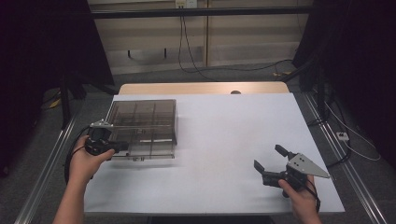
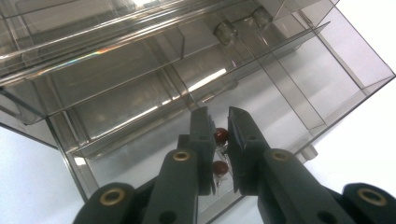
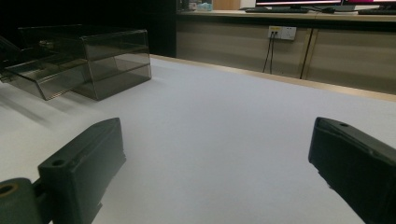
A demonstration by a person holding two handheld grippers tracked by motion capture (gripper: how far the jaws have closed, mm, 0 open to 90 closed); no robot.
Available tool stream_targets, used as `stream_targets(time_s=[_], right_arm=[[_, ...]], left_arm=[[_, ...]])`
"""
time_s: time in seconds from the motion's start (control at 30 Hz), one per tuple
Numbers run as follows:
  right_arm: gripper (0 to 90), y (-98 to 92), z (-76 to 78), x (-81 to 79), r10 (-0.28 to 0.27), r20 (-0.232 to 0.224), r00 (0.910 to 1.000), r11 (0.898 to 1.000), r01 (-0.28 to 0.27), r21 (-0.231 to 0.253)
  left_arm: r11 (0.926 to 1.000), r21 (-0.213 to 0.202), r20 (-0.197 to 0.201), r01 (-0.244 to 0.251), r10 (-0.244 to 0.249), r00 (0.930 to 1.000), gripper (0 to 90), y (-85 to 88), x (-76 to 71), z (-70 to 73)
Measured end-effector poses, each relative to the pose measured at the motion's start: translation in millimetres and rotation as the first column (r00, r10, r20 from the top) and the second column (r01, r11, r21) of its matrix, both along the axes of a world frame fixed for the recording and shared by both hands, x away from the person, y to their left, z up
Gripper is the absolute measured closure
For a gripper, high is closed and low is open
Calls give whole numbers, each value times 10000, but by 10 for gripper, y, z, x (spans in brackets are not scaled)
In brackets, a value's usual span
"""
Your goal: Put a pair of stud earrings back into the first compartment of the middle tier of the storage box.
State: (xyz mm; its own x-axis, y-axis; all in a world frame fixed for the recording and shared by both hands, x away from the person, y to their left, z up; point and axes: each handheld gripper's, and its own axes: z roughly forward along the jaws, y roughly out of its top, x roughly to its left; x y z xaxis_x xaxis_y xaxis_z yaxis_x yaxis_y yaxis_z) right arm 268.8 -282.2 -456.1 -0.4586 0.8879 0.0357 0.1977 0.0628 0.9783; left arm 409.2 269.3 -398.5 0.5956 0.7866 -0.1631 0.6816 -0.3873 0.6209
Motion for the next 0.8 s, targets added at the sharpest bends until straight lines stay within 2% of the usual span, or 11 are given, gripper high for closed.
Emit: stream_targets(time_s=[0.27, 0.8], right_arm=[[30, 4, 0, 1, 31, 5, 10000, 10000, -31, -8], [30, 14, -4, 5, 54, -15, 10000, 10000, -54, -8]], left_arm=[[9998, 103, 174, -152, 150, 9997, 813, 49, 22, 6], [9986, 87, 95, -518, 517, 9986, 813, 145, 46, -52]])
